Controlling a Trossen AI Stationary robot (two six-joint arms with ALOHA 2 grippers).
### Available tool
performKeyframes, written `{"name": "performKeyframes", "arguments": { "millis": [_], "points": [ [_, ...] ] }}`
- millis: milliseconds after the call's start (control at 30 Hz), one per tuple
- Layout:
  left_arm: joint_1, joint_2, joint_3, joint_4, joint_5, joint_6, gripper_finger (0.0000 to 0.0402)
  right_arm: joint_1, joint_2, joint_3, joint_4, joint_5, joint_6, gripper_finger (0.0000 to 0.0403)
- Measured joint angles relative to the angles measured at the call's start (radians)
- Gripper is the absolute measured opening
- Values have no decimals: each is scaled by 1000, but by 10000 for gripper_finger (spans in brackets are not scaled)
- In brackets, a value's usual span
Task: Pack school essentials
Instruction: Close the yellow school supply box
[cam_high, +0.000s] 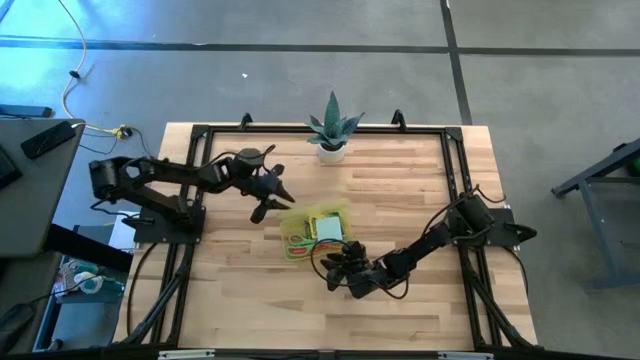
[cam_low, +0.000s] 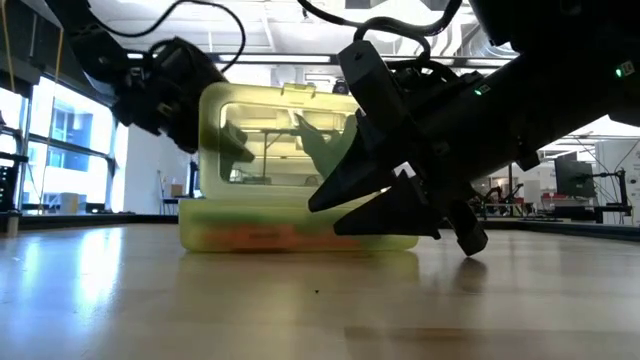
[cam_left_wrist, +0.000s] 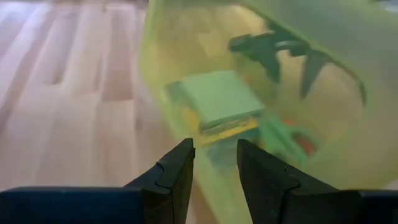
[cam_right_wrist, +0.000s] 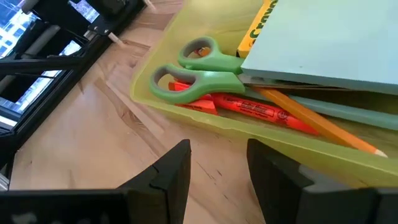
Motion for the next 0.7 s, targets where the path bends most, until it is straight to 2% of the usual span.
{"name": "performKeyframes", "arguments": {
  "millis": [233, 467, 700],
  "points": [
    [-119, -13, 0, -18, -16, -31, 115, 0, 0, 0, 0, 22, 16, 149],
    [-219, -13, 0, -108, -181, -57, 115, 0, 0, 0, 0, 40, 18, 149],
    [-259, -9, 0, -145, -254, -58, 115, 3, -1, 0, 1, 22, 18, 149]
  ]
}}
